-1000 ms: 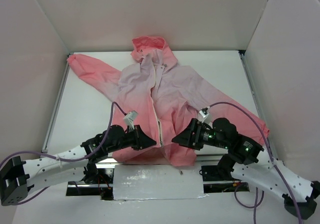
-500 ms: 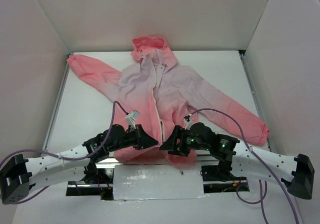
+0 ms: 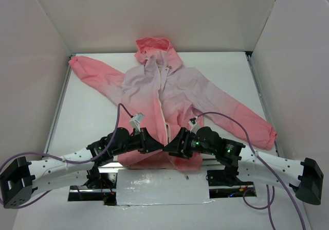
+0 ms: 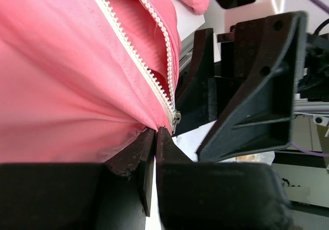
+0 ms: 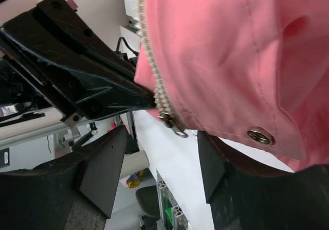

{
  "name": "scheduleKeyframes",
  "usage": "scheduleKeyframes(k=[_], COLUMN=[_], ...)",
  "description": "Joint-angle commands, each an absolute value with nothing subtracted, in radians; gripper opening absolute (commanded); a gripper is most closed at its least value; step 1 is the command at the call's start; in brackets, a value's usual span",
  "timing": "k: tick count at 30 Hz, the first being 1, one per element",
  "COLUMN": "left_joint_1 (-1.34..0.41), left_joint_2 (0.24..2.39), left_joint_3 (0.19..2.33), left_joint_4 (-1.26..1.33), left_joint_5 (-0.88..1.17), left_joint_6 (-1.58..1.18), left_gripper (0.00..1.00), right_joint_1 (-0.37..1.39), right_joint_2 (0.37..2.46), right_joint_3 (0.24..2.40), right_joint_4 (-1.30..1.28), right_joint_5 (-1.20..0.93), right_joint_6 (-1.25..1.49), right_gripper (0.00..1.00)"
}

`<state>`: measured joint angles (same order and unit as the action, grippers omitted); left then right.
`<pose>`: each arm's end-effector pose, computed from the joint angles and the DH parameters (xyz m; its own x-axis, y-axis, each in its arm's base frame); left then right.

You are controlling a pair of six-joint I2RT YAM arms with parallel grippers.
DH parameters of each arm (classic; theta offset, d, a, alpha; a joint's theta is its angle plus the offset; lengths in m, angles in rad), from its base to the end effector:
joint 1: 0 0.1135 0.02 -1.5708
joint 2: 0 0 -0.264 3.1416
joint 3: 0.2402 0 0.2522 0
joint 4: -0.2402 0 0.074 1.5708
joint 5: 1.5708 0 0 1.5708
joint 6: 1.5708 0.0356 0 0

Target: Zip up the jacket

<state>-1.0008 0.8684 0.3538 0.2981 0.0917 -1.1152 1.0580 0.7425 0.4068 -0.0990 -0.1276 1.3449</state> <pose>0.1047 -0.1694 0.2232 -0.8472 -0.3354 -0.4121 0.2860 0.3657 -0.8857 0.0822 0.1553 0.2219 -0.9438 0.2941 -0.1509 -0.0049 0.4441 0.8960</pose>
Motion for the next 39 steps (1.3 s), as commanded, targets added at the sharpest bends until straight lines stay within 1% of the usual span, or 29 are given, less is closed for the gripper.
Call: scheduleKeyframes(k=[1, 23, 39], left_joint_1=[-1.006, -1.006, -1.006], left_joint_2=[0.865, 0.859, 0.859], left_joint_3=[0.393, 0.380, 0.380], left_joint_4=[0.367, 0.367, 0.362], left_joint_5=[0.112, 0.112, 0.103], left_joint_6=[-1.131, -1.138, -1.144], left_gripper=[0.00, 0.00, 0.00], right_joint_1=[1.065, 1.065, 1.065], right_joint_2=[0.723, 0.660, 0.696], right_joint_3=[0.390, 0.373, 0.379], right_joint_4=[-0.034, -0.035, -0.015], right_joint_5=[-0.115, -0.087, -0.123], right_joint_6=[1.370, 1.387, 1.404], right_gripper=[0.64, 0.52, 0.53])
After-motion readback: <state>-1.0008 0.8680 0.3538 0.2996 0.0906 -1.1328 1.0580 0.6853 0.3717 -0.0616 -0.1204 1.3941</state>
